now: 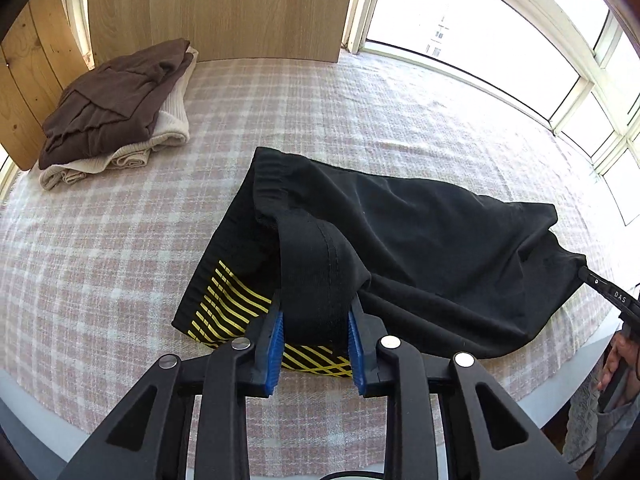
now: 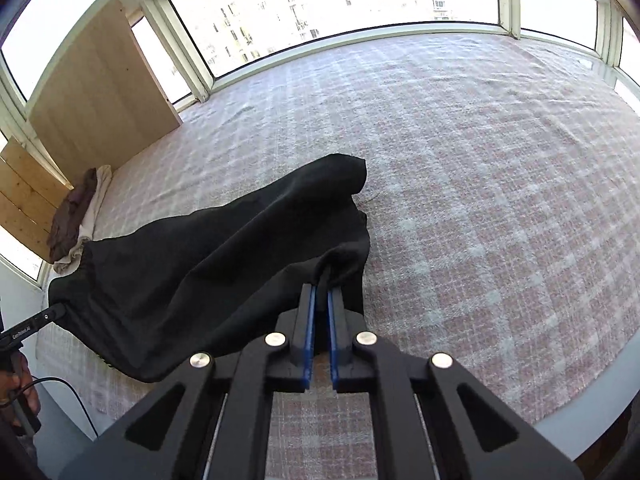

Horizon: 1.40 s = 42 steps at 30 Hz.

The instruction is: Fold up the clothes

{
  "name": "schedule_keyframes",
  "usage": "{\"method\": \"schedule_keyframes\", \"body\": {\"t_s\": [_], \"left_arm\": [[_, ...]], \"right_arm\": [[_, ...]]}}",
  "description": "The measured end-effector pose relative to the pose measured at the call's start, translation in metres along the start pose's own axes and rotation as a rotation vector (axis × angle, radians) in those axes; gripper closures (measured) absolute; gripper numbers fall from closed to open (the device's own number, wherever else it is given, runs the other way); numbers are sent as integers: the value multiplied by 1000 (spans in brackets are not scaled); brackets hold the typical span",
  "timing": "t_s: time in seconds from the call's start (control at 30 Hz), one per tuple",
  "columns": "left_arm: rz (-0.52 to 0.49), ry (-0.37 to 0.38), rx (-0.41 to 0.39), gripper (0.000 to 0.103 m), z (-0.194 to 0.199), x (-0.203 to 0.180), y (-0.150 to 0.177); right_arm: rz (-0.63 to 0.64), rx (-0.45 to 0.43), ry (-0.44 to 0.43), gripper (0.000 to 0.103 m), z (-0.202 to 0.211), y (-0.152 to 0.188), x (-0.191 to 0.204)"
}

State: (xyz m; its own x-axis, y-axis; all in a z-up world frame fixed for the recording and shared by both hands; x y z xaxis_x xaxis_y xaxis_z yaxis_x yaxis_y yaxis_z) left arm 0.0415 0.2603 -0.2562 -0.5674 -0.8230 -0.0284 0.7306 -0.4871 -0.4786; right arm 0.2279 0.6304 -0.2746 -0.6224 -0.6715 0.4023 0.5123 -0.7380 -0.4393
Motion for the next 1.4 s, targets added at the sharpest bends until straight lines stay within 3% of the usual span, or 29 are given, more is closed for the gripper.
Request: {"method": "schedule_keyframes", "body": {"t_s": [0.3,0.5,0.7,0.77,0.8,0.83,0.87,0.93,1.03,1.1,1.27,1.4], "left_arm": [[-37,-2,-85,78,11,1,-76],[-69,-42,-128,78,-17,24,-167],[-20,-107,-143,78,-56,63,-235],[-6,-132,-139,77,-70,76,-246],[5,-141,-133,75,-76,82,-244],[15,-146,-130,69,-80,87,-241],[23,-150,-129,57,-81,90,-234],[25,-176,-133,36,-78,94,-217],[-23,-222,-135,34,-64,95,-180],[-30,-202,-116,30,-55,95,-146],[-38,-133,-29,27,-56,94,-55],[-72,-100,41,28,-73,87,-9]], "right_arm": [[47,-71,-152,97,15,-78,72],[106,-94,-164,97,-35,-172,113],[123,-153,-160,97,-78,-258,154],[128,-127,-122,92,-90,-260,156],[133,-116,-101,80,-96,-260,157],[154,-125,-72,73,-94,-248,151],[176,-134,-43,62,-92,-236,144],[219,-152,15,58,-87,-213,132],[260,-160,63,58,-71,-163,106],[245,-126,75,57,-61,-126,84],[16,-19,104,57,-36,-31,4],[-151,45,52,57,-30,29,-23]]}}
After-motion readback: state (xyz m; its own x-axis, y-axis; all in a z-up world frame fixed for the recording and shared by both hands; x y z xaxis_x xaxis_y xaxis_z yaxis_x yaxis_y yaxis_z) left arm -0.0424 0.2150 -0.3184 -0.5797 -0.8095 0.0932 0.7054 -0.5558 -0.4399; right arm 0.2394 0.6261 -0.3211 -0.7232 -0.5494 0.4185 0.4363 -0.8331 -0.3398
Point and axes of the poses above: each gripper's, at about its wrist camera, not at the fingertips, and z roughly against the way its jaws point, x to its left, y to its underside, the point moved 7 cm from there along -z, roughly the way its jaws point, and after that the axes turned 15 degrees about -z, right-handed, at the moved point
